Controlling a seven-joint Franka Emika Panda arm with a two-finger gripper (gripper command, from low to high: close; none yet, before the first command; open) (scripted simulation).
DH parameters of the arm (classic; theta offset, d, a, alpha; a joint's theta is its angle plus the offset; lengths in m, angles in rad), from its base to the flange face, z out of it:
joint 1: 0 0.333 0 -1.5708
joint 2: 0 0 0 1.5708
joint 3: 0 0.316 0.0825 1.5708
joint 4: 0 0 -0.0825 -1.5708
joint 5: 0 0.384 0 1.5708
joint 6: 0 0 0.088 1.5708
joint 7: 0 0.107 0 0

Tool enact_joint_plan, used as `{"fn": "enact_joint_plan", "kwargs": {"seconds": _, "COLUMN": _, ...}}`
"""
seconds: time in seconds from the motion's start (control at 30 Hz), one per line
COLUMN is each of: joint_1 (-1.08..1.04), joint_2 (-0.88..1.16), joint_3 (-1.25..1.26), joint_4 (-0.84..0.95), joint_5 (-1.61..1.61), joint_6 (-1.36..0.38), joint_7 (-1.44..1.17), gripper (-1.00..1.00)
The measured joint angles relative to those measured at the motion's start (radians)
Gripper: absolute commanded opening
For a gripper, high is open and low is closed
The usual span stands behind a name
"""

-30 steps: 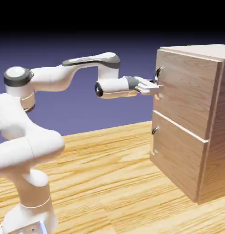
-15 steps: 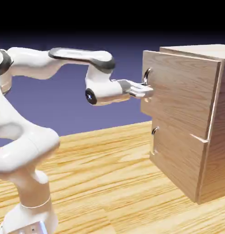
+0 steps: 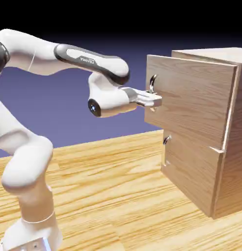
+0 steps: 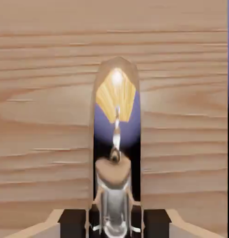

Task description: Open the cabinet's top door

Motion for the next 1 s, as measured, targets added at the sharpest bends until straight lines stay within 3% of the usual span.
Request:
{"fn": "enact_joint_plan", "kwargs": {"seconds": 0.47, "joint_1": 0.215, "joint_2": -0.221, "joint_3": -0.360, "joint_4": -0.259, "joint_5": -0.599, "joint_6": -0.196, "joint_7": 0.358, "gripper": -1.00}}
{"fn": "enact_joint_plan", "kwargs": {"seconds": 1.0, "joint_1": 0.152, "joint_2": -0.336, "joint_3": -0.772, "joint_4": -0.358, "joint_5": -1.294, "joint_6": -0.602, "joint_7": 0.597, "gripper": -1.00}}
